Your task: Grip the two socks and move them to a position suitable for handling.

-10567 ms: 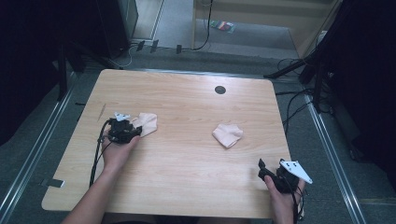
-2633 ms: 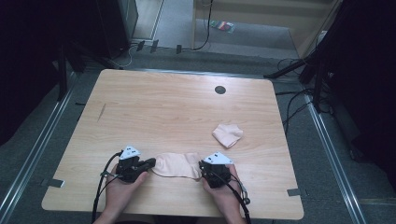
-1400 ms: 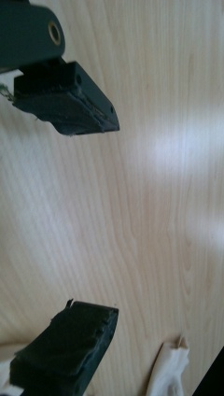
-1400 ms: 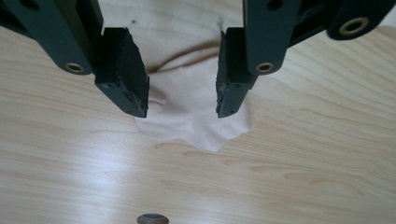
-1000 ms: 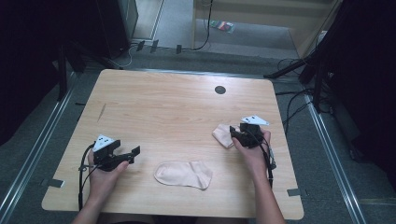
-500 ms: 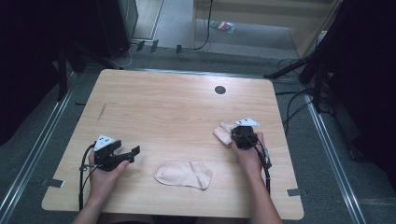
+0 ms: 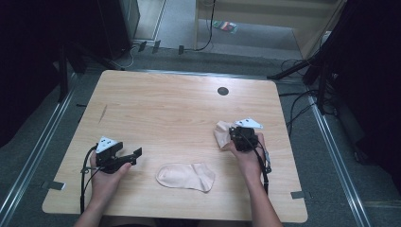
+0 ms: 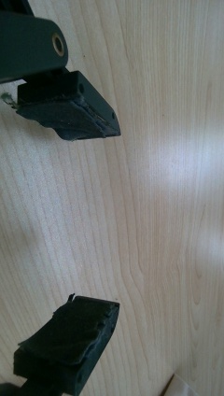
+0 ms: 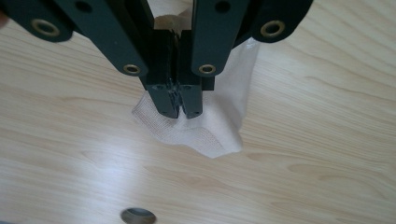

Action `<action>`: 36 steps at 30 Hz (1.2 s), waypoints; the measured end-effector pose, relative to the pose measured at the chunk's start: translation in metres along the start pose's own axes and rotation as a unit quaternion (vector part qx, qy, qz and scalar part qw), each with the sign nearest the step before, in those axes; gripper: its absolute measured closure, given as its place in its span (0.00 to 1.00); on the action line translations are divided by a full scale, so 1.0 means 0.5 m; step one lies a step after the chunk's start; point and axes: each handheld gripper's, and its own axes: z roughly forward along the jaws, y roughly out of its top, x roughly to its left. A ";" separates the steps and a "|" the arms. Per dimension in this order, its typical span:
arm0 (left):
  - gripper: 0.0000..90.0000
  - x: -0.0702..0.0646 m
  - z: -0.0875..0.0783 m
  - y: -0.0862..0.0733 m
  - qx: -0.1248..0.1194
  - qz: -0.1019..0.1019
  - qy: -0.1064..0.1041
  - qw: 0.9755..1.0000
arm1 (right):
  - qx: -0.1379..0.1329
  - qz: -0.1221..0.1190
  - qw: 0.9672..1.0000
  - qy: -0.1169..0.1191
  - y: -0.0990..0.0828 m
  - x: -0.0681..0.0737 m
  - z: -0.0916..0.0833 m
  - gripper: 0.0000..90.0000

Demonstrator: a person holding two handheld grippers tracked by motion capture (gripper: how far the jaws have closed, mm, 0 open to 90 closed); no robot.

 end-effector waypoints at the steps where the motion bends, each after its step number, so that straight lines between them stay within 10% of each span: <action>1: 0.15 0.000 0.000 0.000 0.000 0.000 0.000 1.000 | -0.002 -0.002 1.000 0.004 0.004 0.010 -0.003 0.98; 21: 0.15 -0.008 0.003 -0.001 0.000 0.019 0.006 1.000 | -0.024 -0.012 0.993 0.111 0.055 0.250 0.004 0.98; 36: 0.15 -0.008 0.003 -0.001 0.001 0.018 0.007 1.000 | 0.033 0.003 0.994 0.108 0.000 0.270 0.074 0.87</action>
